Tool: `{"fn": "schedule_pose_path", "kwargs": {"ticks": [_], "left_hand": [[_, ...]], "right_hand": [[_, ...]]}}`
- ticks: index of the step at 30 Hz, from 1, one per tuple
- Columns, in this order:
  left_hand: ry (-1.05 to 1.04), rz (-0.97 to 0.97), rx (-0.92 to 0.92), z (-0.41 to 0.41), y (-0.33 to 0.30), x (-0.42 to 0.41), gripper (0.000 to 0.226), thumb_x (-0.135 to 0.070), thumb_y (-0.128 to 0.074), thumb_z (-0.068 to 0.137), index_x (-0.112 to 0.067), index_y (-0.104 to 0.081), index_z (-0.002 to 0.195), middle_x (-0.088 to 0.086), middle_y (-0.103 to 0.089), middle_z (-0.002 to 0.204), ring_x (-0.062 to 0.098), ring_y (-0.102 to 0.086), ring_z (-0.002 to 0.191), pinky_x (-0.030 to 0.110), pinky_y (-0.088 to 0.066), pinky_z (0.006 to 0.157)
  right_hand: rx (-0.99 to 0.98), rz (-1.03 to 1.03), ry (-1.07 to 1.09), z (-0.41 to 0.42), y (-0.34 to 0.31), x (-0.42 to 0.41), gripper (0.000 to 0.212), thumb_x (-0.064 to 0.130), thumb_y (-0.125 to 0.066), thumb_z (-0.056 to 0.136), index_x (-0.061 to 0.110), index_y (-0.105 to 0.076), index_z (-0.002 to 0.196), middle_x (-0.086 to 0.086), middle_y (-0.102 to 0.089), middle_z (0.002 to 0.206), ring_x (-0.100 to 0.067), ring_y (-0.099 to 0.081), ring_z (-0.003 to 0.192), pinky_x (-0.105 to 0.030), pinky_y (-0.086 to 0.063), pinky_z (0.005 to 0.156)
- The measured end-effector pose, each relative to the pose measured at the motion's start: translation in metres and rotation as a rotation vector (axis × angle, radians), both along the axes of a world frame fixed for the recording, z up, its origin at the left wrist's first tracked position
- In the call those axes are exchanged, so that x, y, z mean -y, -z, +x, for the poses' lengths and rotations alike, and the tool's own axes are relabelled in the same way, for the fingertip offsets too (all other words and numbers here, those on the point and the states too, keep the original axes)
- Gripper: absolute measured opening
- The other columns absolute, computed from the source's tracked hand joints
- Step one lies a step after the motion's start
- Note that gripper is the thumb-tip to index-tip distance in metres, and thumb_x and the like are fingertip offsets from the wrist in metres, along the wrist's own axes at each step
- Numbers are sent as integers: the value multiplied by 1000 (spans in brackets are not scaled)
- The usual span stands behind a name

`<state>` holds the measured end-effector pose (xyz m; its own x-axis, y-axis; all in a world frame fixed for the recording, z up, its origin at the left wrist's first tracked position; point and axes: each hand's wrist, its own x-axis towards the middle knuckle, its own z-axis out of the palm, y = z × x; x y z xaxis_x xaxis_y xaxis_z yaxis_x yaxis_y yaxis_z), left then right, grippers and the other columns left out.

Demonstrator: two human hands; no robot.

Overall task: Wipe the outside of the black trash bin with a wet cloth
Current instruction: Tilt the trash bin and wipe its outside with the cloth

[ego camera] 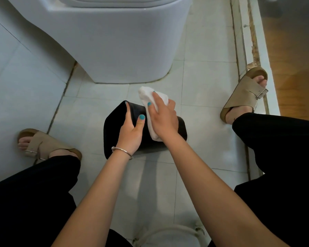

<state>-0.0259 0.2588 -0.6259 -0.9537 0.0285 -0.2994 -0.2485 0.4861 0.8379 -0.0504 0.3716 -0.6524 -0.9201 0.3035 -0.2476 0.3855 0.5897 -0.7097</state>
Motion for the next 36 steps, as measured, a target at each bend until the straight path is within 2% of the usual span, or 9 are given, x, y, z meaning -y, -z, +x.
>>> {"fn": "schedule_pose_path", "kwargs": {"ticks": [4, 9, 14, 19, 23, 25, 28, 30, 36], "left_hand": [[6, 18, -2, -4, 0, -2, 66, -32, -43, 101, -26, -2, 154, -1, -43, 143, -1, -38, 110, -2, -29, 72], [39, 30, -7, -7, 1, 0, 73, -26, -51, 98, -28, -2, 153, -3, -34, 151, 10, -34, 135, 8, -26, 92], [53, 24, -38, -7, 7, 4, 80, -22, -60, 93, -26, -7, 153, -2, -36, 151, 14, -37, 136, 31, -32, 113], [79, -9, -67, -10, 8, -4, 80, -17, -58, 93, -25, -6, 154, -2, -33, 153, 12, -34, 138, 25, -28, 112], [94, -16, -65, -15, 10, -9, 80, -15, -56, 94, -23, -4, 154, -4, -36, 150, -3, -33, 126, 0, -27, 91], [108, -16, -57, -18, 12, -6, 80, -16, -56, 94, -24, -4, 154, -5, -35, 150, -5, -31, 125, -4, -26, 86], [122, -13, -49, -18, 13, 3, 84, -18, -60, 91, -26, -5, 154, -3, -37, 151, 8, -36, 135, 20, -33, 108], [117, -10, -53, -17, 12, 7, 86, -17, -63, 89, -27, -7, 154, -2, -41, 148, 12, -40, 135, 32, -34, 112], [173, -6, -33, -11, 9, 5, 99, -13, -71, 83, -28, -3, 153, -4, -38, 148, 10, -38, 134, 29, -32, 112]], "right_hand": [[-86, -95, -74, -1, -14, 9, 46, 45, -37, 101, 44, -33, 146, -6, -31, 140, -29, -53, 107, -38, -47, 87], [-50, -42, -27, 1, 3, -10, 44, 47, -34, 100, 47, -32, 145, -5, -33, 138, -28, -55, 100, -37, -48, 81], [135, -29, 129, 7, 32, -43, 43, 49, -31, 100, 49, -32, 142, -4, -29, 141, -32, -56, 104, -43, -48, 89], [106, 22, 118, 9, 25, -35, 45, 48, -33, 100, 45, -31, 145, -6, -27, 144, -34, -53, 109, -41, -46, 90], [-50, -55, 39, 10, 4, -15, 47, 48, -39, 99, 47, -32, 145, -6, -29, 143, -32, -53, 108, -41, -47, 91], [-91, -110, 19, 12, -2, -11, 46, 48, -40, 98, 48, -32, 144, -4, -29, 141, -29, -54, 106, -42, -49, 90], [-113, -108, 22, 19, 5, -12, 45, 47, -40, 98, 49, -33, 143, -2, -30, 141, -27, -56, 101, -38, -51, 84], [-85, -79, 45, 21, 14, -17, 45, 47, -39, 99, 49, -33, 143, -2, -29, 142, -26, -55, 101, -36, -50, 82], [85, -84, 216, 24, 34, -42, 42, 49, -35, 99, 51, -31, 141, -1, -27, 144, -30, -56, 104, -40, -47, 89]]}}
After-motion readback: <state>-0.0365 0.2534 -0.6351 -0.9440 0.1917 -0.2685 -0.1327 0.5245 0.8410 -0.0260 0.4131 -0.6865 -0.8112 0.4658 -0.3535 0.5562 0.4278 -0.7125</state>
